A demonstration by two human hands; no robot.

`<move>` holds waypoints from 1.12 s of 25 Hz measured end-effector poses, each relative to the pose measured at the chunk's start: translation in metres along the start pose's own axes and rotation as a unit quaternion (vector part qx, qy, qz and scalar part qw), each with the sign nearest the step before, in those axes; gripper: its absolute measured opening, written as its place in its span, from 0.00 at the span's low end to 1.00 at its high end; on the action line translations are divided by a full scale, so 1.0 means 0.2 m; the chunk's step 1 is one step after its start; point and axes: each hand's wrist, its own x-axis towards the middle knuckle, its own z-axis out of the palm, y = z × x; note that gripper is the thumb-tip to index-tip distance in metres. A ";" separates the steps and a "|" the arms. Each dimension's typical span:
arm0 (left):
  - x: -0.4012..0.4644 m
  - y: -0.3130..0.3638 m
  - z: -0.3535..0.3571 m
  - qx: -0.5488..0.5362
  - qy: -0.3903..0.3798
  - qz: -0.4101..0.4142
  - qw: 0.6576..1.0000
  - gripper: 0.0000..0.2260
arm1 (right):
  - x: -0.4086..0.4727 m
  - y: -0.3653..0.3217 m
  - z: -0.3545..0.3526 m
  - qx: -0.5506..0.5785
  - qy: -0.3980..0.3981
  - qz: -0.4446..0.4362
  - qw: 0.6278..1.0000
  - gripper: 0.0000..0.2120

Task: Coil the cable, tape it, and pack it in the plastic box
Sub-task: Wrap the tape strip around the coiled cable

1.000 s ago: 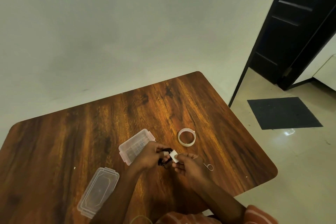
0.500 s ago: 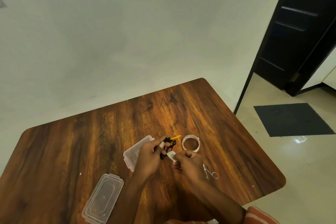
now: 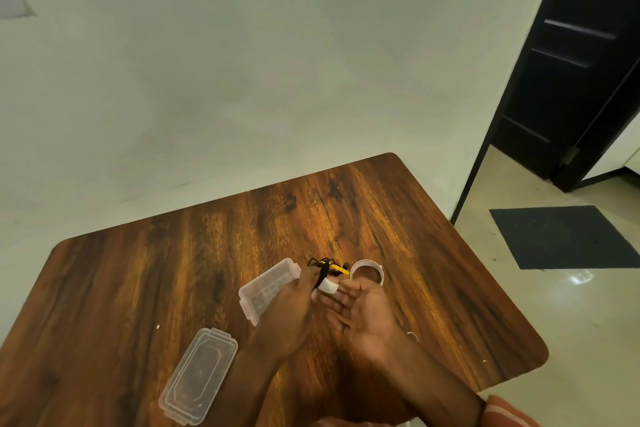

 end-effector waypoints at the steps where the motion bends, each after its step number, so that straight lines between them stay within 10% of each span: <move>1: -0.01 0.00 -0.01 0.016 0.004 -0.001 1.000 0.22 | -0.01 -0.01 0.01 0.014 -0.013 0.019 1.000 0.17; 7: 0.00 0.00 -0.08 -0.008 0.063 0.011 0.998 0.17 | -0.12 -0.04 0.08 0.104 -0.153 0.034 0.982 0.31; 13: 0.00 0.10 -0.22 -0.122 0.092 0.032 0.988 0.14 | -0.22 -0.10 0.09 -0.089 -0.162 -0.116 0.976 0.23; 20: 0.00 0.22 -0.32 -0.251 0.041 0.013 0.967 0.09 | -0.19 -0.22 0.08 -0.420 0.029 -0.439 0.794 0.06; 28: 0.00 0.24 -0.39 -0.243 0.032 -0.013 0.969 0.13 | -0.13 -0.24 0.10 -0.295 -0.225 -0.227 0.901 0.10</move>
